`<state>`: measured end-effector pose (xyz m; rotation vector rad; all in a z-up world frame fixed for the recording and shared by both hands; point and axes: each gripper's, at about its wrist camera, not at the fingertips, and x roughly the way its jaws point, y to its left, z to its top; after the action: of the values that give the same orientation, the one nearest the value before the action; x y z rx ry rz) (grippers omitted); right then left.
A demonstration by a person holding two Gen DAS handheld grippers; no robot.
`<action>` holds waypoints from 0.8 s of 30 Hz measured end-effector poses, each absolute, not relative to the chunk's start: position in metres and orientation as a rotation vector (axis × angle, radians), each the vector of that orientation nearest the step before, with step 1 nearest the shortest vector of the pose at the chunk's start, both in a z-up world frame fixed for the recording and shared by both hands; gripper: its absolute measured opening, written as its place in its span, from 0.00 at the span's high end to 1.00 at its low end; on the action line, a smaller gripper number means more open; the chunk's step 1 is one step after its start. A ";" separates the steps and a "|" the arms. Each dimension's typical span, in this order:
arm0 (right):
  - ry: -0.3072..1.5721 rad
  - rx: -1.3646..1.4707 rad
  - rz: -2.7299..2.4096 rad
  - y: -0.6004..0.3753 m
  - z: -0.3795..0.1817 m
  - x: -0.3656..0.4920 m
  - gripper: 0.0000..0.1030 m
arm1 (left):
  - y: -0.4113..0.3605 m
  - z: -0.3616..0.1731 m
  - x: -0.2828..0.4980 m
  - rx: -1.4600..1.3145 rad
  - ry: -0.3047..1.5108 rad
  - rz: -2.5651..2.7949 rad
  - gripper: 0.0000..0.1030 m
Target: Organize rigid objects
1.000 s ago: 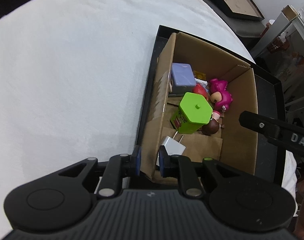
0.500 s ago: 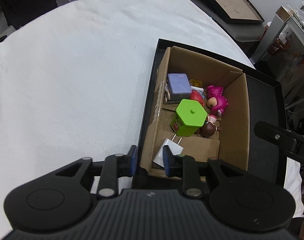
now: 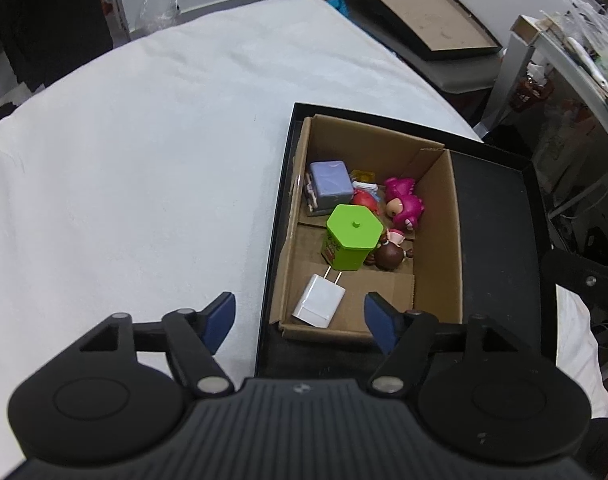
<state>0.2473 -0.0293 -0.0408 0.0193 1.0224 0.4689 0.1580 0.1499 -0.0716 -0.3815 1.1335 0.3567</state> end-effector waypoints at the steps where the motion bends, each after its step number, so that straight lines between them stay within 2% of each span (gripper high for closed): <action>1: 1.015 0.024 0.464 -0.032 -0.038 0.245 0.01 | 0.149 -0.070 0.156 -0.379 1.129 0.350 0.31; 15: 0.950 0.105 0.351 -0.064 -0.020 0.204 0.00 | 0.129 -0.042 0.120 -0.274 1.047 0.251 0.21; 24: 0.901 0.127 0.320 -0.079 -0.013 0.166 0.00 | 0.121 -0.026 0.079 -0.307 0.984 0.194 0.13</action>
<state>0.1656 -0.0787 -0.0130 0.1272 0.9005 0.3198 0.0792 0.1210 -0.0258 -0.3067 0.9844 0.1941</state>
